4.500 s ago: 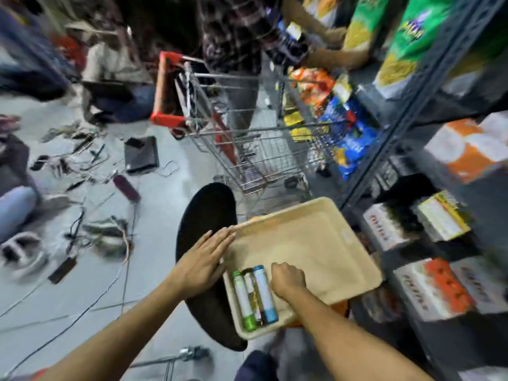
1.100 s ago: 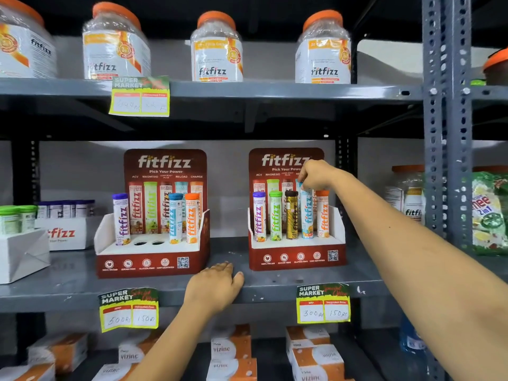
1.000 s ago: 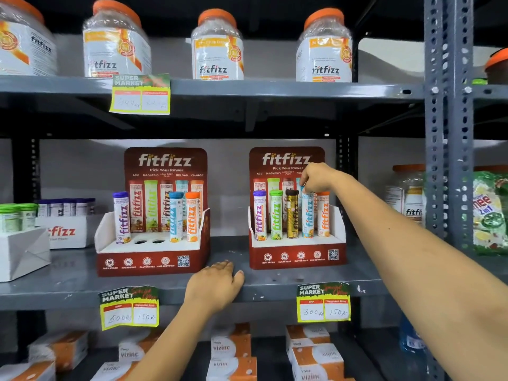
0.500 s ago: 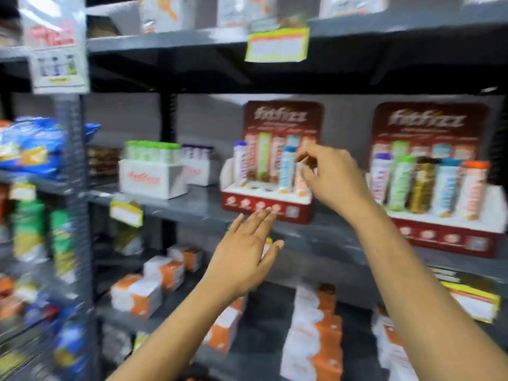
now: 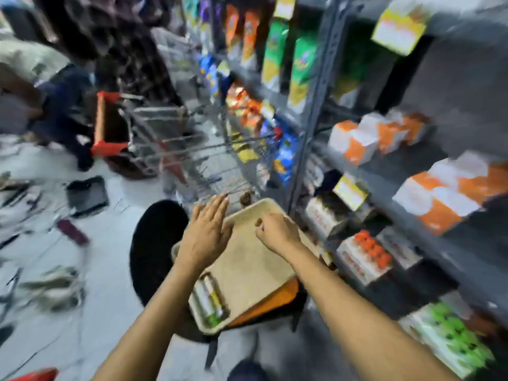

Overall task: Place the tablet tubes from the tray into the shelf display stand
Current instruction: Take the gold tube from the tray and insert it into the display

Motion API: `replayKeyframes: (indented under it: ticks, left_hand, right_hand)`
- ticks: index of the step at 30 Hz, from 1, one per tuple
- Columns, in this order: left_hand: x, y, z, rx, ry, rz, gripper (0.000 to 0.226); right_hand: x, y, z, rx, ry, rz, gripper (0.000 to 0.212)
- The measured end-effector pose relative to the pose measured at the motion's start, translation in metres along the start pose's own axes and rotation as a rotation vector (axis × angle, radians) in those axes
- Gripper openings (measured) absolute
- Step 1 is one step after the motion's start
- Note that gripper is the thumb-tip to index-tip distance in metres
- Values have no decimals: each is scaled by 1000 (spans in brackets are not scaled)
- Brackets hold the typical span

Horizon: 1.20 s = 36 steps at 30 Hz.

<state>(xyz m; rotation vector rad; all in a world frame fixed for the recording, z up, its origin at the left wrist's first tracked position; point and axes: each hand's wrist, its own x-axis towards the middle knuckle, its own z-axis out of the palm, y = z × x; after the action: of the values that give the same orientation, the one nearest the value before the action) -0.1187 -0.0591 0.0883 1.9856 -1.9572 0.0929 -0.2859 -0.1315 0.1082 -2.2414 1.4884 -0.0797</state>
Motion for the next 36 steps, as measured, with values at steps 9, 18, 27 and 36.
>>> replayKeyframes:
  ticks: [9, 18, 27, 36]
  left_hand:
    - [-102, -78, 61, -17, -58, -442, 54]
    - [-113, -84, 73, 24, -58, -442, 57]
    - [-115, -81, 73, 1, -52, -465, 59]
    - [-105, -78, 65, -35, -118, -445, 66]
  right_hand:
    - [23, -25, 161, -122, -462, -128, 36]
    - [59, -36, 220, -185, -553, -184, 62]
    - [73, -52, 220, -161, -411, -177, 33]
    - [95, -63, 118, -114, -447, -201, 35]
